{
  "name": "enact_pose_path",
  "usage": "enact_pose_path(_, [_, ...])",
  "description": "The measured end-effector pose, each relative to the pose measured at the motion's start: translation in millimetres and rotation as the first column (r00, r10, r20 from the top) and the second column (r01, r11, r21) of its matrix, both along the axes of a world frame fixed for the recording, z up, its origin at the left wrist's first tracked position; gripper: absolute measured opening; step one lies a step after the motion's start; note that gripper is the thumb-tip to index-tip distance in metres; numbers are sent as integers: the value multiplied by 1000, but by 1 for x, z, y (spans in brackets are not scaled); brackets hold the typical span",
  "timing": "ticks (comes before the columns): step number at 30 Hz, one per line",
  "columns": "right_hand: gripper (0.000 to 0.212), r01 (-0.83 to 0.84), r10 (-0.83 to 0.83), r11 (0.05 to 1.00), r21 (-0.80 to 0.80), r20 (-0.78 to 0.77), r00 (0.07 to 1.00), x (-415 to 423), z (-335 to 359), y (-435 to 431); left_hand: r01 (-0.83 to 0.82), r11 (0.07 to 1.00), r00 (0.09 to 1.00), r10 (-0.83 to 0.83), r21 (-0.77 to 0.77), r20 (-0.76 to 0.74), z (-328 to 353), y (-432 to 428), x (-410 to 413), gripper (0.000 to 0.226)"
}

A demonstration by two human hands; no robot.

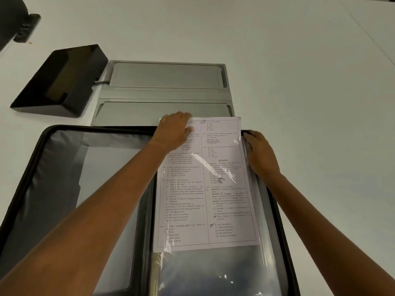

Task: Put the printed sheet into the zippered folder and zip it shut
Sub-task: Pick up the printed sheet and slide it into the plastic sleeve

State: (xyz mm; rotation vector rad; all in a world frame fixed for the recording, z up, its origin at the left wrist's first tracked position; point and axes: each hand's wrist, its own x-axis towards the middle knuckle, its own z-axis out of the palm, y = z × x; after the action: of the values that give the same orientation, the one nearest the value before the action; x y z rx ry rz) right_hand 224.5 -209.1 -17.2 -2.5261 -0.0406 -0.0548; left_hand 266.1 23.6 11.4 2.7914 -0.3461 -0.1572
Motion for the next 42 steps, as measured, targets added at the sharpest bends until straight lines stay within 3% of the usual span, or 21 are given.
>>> enact_pose_path(3, [42,-49,39,978,-201,-49,998,-11,-11,-3,-7,1000,1000,7,-17,9,-3,-2,-5,40])
enact_pose_path(5, [50,-78,57,971,-228,-97,994,-18,-16,-5,-21,999,1000,22,-25,22,-5,-4,-10,40])
enact_pose_path(11, [52,-95,70,976,-195,-132,989,-38,-20,-12,-37,999,995,36,12,93,-11,-5,-26,40])
enact_pose_path(17, [47,-91,74,991,-96,-172,982,-66,-14,-23,-23,998,1000,24,54,-14,-15,-5,-41,41])
enact_pose_path(22, [49,-92,73,991,-92,-196,978,-96,-10,-26,-57,998,998,56,33,11,-14,-8,-50,39])
enact_pose_path(30, [55,-4,0,999,-43,-99,995,-147,-24,-30,-74,993,997,73,92,15,-13,-14,-59,38])
enact_pose_path(42, [45,85,-83,996,41,-52,995,-151,-33,-29,-147,979,985,158,140,-65,-5,-31,-59,51])
